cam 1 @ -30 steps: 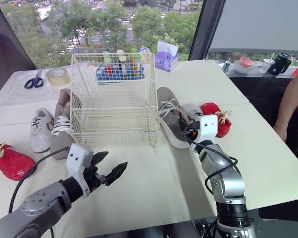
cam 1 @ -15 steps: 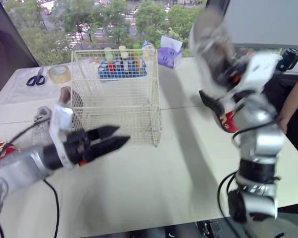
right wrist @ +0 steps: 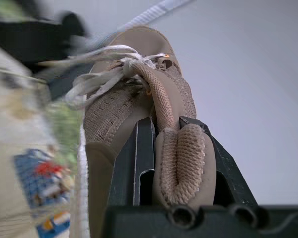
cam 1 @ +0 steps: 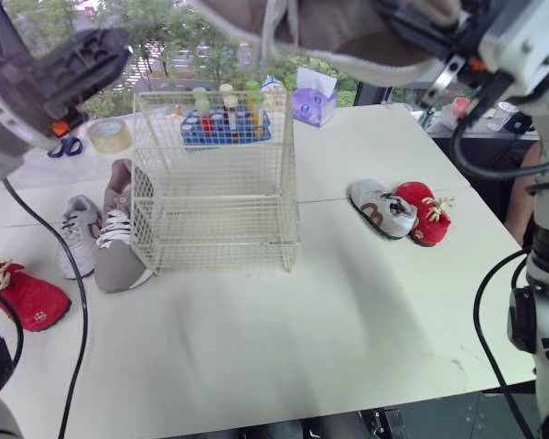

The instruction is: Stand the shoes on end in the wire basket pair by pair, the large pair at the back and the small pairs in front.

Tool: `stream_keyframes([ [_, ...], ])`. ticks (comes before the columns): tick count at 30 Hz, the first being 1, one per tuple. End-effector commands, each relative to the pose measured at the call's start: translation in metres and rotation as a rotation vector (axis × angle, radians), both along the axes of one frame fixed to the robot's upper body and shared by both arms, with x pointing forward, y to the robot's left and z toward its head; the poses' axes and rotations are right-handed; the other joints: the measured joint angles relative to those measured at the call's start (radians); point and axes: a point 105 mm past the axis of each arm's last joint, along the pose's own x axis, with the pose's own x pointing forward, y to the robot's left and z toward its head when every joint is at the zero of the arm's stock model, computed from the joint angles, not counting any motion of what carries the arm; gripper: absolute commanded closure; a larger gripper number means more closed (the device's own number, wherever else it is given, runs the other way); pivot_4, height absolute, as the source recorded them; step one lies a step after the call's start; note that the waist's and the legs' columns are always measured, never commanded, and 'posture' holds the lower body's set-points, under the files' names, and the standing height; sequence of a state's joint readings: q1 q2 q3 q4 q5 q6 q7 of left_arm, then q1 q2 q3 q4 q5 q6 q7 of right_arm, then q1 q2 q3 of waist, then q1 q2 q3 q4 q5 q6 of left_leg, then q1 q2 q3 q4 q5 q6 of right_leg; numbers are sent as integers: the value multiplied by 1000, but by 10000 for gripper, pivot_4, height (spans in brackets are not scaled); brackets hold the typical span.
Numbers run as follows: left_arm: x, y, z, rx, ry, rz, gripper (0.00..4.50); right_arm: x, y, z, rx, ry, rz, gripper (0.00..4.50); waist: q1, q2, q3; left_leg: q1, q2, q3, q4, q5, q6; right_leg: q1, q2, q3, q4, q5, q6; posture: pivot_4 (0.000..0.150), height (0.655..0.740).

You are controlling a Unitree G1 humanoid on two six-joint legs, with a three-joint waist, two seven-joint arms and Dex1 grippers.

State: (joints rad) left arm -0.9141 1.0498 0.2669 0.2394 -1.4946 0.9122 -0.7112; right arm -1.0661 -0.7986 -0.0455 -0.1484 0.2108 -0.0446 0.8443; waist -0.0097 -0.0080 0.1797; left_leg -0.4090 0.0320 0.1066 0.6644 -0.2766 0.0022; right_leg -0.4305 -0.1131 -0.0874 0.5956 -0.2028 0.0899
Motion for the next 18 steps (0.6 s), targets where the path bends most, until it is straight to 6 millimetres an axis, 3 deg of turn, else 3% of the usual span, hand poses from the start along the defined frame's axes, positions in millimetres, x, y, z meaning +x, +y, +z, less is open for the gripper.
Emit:
stream_keyframes([
  [1,7,6,7,57,-45,5,0,-26,4,19,-19,-149,67,42322,0,-1,1,0,0,0,0,0,0,0,0,0,0,0,0,1500,7400],
  [7,21,-6,25,89,-93,-112,0,-28,19,3,-142,-174,130,42322,-4,-7,4,0,0,1,1,0,0,0,0,0,0,0,0,1500,7400],
  [11,24,-22,22,166,-90,-207,0,-29,25,-1,-153,-182,151,42322,-5,-8,4,-1,0,1,1,0,0,0,0,0,1,0,1,1500,7400],
  [14,20,-28,17,193,-69,-281,8507,-30,26,-1,-144,-195,153,42322,-9,-8,4,-1,0,1,1,0,0,0,0,0,2,0,1,1500,7400],
  [18,13,-31,21,177,-70,-330,28777,-31,27,-5,-149,-196,150,42322,-8,-8,5,-1,0,0,1,0,0,-1,0,0,2,0,1,1500,7400],
])
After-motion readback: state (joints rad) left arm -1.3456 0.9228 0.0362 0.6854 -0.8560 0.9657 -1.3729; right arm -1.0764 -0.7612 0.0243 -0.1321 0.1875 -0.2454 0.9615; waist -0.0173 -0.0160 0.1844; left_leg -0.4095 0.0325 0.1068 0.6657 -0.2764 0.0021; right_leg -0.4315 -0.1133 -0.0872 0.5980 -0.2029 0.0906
